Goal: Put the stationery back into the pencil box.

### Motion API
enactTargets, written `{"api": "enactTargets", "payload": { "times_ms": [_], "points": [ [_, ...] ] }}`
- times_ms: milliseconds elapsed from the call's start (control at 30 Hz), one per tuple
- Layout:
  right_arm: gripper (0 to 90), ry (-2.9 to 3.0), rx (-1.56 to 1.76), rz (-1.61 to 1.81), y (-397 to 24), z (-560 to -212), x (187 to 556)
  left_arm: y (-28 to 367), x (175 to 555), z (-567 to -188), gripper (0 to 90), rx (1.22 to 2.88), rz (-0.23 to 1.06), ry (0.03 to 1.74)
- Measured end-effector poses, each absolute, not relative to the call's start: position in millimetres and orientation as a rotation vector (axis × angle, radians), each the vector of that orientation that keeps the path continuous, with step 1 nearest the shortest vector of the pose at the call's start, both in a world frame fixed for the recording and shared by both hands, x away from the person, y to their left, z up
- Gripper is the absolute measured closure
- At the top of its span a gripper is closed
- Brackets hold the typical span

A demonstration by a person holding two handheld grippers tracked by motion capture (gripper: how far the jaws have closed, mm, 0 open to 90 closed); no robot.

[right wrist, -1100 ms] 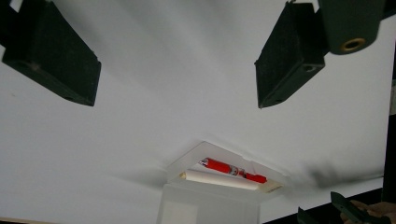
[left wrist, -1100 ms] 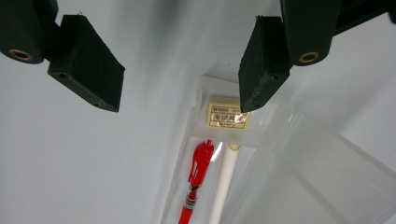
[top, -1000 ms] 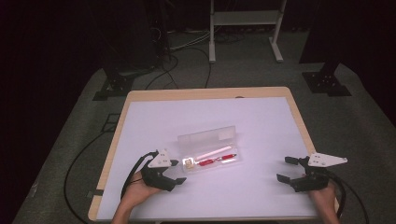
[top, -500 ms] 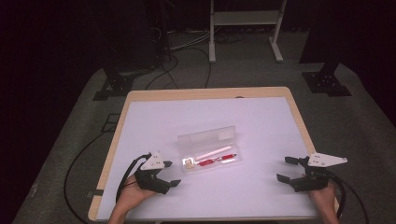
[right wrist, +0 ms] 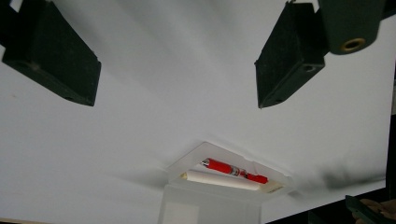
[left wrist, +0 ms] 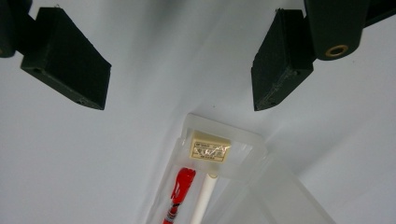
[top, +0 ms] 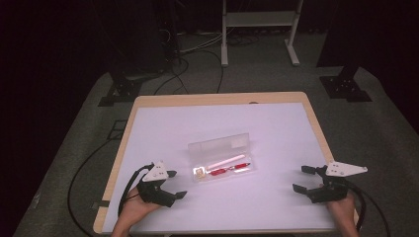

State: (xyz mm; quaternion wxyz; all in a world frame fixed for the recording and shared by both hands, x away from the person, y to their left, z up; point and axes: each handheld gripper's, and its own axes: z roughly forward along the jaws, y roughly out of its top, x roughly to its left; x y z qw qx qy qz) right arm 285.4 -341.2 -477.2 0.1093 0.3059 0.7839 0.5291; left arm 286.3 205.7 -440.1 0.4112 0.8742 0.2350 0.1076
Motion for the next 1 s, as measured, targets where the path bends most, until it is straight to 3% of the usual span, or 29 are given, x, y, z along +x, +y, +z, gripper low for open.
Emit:
{"api": "enactTargets", "payload": {
  "times_ms": [1000],
  "points": [
    [13.4,2.3,0.909,1.557,-341,-477,286,233,273,-443,17.2,2.151,0.327,0.678]
  ]
}}
